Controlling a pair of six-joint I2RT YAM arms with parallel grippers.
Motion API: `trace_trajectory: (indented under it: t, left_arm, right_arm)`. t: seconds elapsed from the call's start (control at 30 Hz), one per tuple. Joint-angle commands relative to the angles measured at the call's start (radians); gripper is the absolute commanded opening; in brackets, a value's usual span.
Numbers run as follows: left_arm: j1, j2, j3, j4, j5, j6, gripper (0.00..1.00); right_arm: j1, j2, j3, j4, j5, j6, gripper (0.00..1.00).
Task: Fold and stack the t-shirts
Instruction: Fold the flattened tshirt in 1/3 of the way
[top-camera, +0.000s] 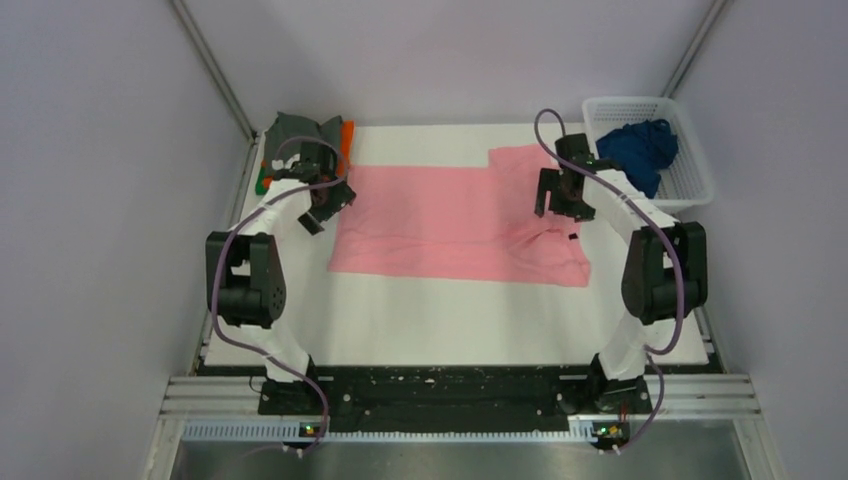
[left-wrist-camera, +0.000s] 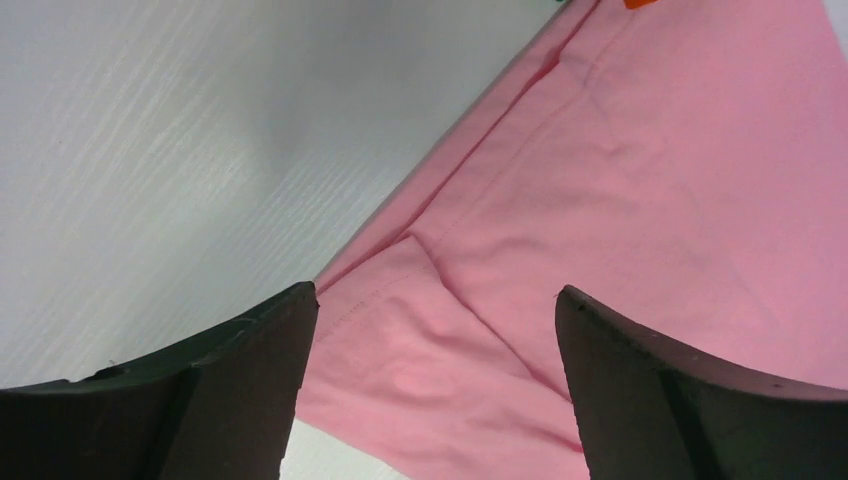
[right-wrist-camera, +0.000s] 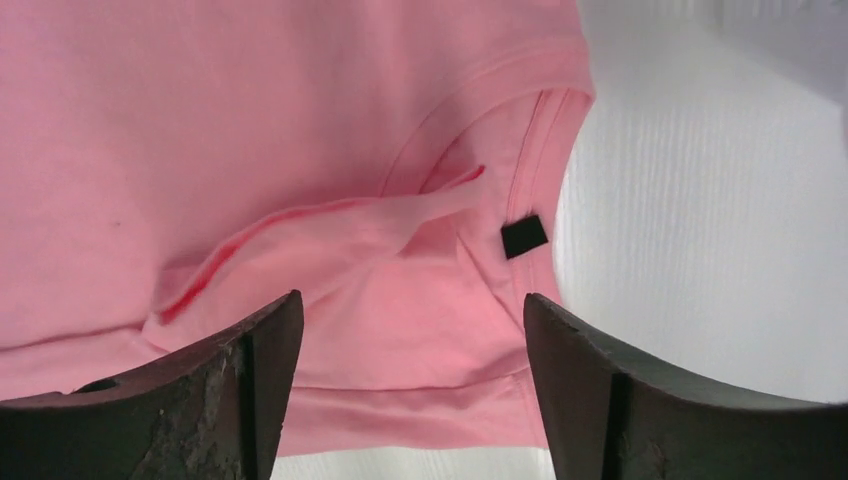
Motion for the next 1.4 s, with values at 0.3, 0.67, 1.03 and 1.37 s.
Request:
trace_trajectory:
  t: [0.3,0.67,1.03,1.37]
  left_arm:
    - [-0.021,-0.098,-0.101,0.066,0.255,0.09,0.99]
    - [-0.044,-0.022,-0.244,0.122,0.251,0.094,0.99]
    - [-0.044,-0.32,-0.584,-0.076,0.239,0.029,0.99]
    - [-0.05,-0.585,-0.566,-0.252,0.256,-0.029,0.99]
  right_arm:
    - [0.07,-0.214,-0.325,0.306,-0.332,0.054,0.85]
    - [0.103,-0.18,-0.497,0.319,-0.229,0.132,0.85]
    - [0.226,-0.476,-0.738,0.028,-0.231,0.324,0.85]
    - [0.252,-0.727,-0.711,-0.053,-0.267,0.339,0.86]
